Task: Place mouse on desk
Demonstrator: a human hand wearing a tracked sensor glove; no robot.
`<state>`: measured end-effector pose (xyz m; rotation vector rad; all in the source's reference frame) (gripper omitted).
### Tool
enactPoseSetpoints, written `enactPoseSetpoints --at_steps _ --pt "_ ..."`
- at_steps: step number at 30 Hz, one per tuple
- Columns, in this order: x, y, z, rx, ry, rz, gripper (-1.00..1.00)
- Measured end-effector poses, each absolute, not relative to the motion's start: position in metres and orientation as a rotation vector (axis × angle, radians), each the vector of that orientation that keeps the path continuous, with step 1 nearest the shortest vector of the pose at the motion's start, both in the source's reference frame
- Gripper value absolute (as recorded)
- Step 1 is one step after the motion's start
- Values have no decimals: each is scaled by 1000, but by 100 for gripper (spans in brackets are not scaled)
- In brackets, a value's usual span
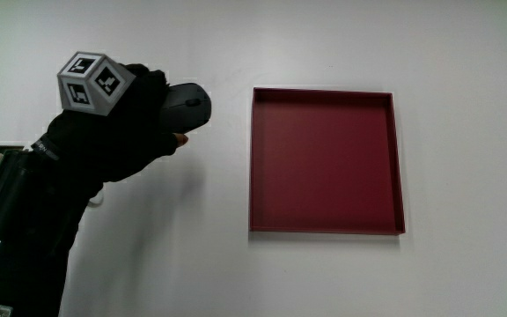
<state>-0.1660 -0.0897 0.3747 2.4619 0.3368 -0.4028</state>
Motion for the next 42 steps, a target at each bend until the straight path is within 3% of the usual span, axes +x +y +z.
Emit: enactPoseSetpoints --at_steps 19,41,42 --pt "-195 -81 450 2406 181 -351 0" --pt "-190 -73 483 2352 157 -293 0" --pt "-191 -73 485 2348 159 -300 -7"
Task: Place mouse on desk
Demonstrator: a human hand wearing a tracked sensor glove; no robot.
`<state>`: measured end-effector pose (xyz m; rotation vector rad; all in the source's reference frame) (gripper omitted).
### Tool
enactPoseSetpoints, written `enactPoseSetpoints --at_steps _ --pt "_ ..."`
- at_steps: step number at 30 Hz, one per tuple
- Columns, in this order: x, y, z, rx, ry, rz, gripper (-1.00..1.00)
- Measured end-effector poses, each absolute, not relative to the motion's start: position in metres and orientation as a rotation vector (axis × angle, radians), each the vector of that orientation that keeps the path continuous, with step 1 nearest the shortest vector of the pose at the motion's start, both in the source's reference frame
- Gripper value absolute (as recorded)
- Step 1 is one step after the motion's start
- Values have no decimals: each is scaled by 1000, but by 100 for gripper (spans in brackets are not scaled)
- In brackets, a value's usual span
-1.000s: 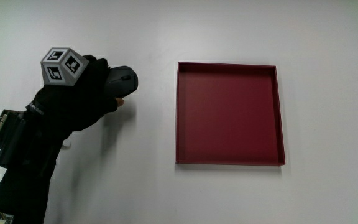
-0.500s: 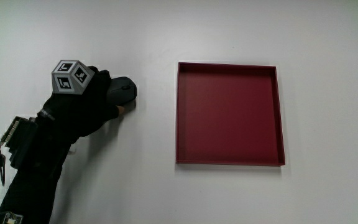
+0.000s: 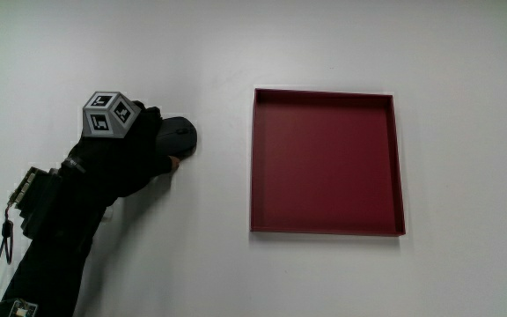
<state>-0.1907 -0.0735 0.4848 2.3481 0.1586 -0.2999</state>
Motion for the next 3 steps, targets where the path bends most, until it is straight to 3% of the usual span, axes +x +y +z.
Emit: enactPoseSetpoints --at_steps 3 --pt "-190 -72 482 2345 154 -303 -29"
